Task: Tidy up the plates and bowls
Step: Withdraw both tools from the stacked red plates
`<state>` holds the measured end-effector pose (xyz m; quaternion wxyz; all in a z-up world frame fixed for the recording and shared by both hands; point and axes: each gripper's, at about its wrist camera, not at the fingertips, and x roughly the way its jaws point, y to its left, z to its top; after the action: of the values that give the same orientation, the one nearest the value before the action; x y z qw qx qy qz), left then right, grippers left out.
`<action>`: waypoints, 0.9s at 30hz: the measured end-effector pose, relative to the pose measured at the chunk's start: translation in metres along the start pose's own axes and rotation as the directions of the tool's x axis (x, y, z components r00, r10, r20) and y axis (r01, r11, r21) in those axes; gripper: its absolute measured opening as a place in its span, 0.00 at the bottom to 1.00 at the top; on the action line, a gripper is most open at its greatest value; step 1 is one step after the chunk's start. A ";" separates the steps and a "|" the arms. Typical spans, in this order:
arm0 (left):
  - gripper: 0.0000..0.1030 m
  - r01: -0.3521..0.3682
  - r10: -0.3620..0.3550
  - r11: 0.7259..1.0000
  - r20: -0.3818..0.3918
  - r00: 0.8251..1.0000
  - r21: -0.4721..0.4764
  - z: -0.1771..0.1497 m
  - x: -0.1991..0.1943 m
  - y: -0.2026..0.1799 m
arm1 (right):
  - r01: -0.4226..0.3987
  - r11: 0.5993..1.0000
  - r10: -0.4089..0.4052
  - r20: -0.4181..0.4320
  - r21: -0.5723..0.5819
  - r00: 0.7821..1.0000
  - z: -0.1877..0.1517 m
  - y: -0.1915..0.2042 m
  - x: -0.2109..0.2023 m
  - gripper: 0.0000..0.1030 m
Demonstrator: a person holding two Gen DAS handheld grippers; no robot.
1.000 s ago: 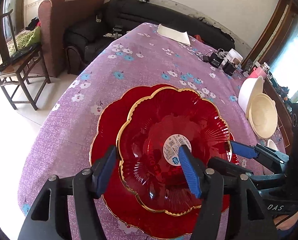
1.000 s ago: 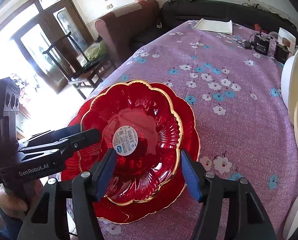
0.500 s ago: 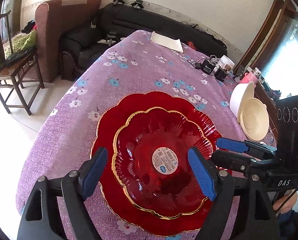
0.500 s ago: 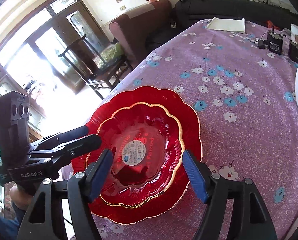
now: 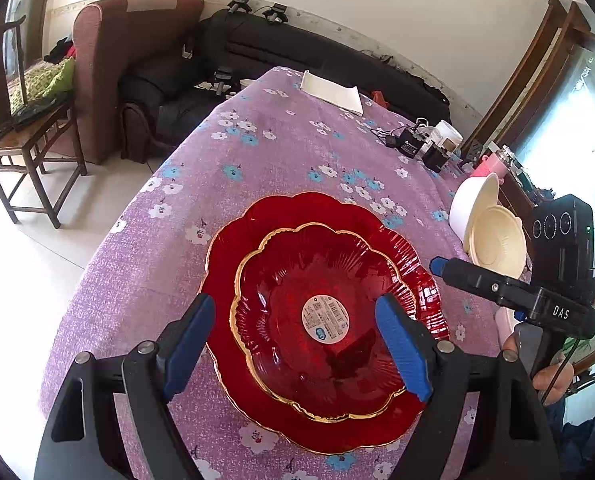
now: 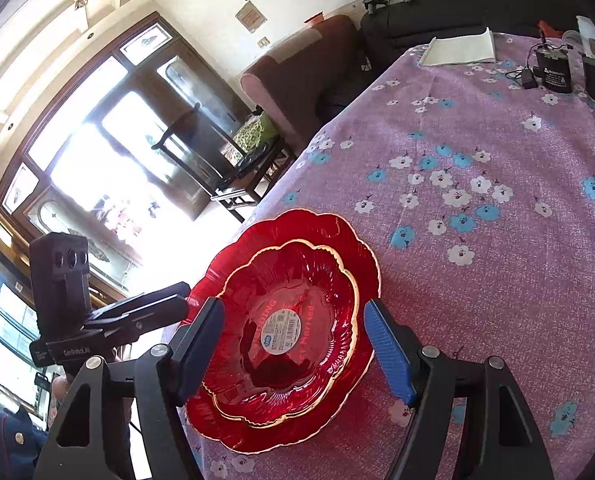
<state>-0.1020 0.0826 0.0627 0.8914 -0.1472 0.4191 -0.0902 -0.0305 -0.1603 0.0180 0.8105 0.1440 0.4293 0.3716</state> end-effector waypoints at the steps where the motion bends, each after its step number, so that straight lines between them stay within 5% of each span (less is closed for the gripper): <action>1: 0.80 -0.016 0.016 1.000 0.013 1.000 -0.003 -0.004 -0.003 -0.003 | 0.019 1.000 -0.019 0.017 0.001 1.000 0.000 0.000 -0.003 0.75; 9: 0.80 -0.023 0.022 1.000 0.105 0.994 0.003 -0.041 -0.034 -0.048 | 0.127 0.992 -0.126 0.124 0.007 0.984 -0.004 0.001 -0.029 0.75; 19: 0.80 0.067 -0.072 0.991 0.045 0.996 0.117 -0.074 -0.031 -0.117 | 0.192 0.981 -0.185 0.189 -0.020 0.964 -0.004 0.006 -0.047 0.75; 27: 0.80 0.157 -0.157 0.959 -0.016 0.987 0.236 -0.073 -0.012 -0.176 | 0.229 0.973 -0.215 0.303 -0.010 0.928 -0.052 0.007 -0.166 0.74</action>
<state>-0.1728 -0.0934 0.0871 0.8933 -0.0729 0.3909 -0.2096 -0.1344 -0.2799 0.0892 0.9060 0.1309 0.3064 0.2609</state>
